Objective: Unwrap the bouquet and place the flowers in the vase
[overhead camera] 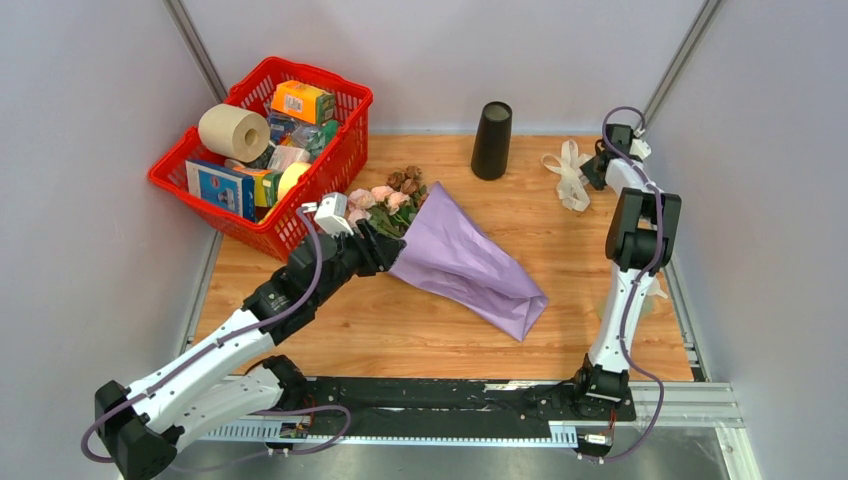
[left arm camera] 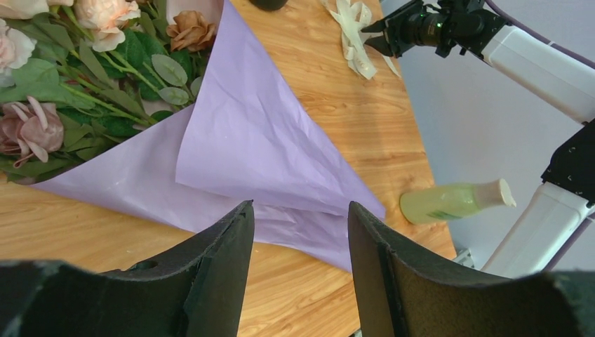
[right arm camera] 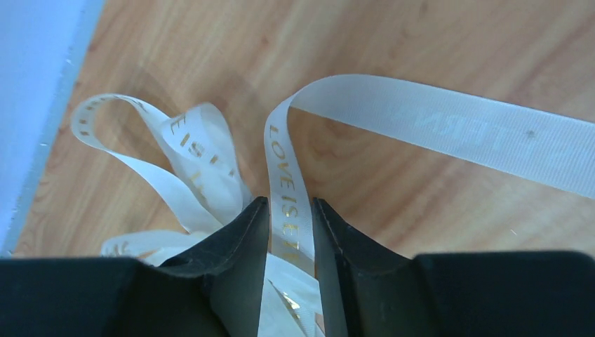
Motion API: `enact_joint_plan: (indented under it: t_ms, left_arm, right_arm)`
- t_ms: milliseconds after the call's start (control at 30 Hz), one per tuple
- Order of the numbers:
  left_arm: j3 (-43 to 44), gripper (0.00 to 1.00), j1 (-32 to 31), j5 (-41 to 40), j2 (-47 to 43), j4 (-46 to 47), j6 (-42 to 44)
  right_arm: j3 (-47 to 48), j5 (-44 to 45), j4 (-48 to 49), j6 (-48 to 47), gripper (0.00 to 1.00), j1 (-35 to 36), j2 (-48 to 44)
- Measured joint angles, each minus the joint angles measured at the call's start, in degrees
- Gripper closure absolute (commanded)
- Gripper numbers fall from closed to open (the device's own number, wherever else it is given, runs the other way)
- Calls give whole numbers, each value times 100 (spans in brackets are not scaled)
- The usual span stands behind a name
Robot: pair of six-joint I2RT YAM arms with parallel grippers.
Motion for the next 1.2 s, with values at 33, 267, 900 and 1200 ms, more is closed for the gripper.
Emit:
enact_joint_plan:
  t_ms: [33,267,900,1200]
  left_arm:
    - [0,40,0,-17,7,-20,31]
    - [-83,40,0,-138,9,-74,212]
    - [317,29,0,-354,-46,-1283,1718]
    - [-297,29,0,-90,68,-708,1899]
  right_arm:
    - [149,-52,24,0,64,0,98]
    - [1193,-654,247,-122,60,0,811]
    - [-1792,-2105,372,-1591,40,133,-2549]
    - [-3856,-3016,533,-2328,56,1416,-4743]
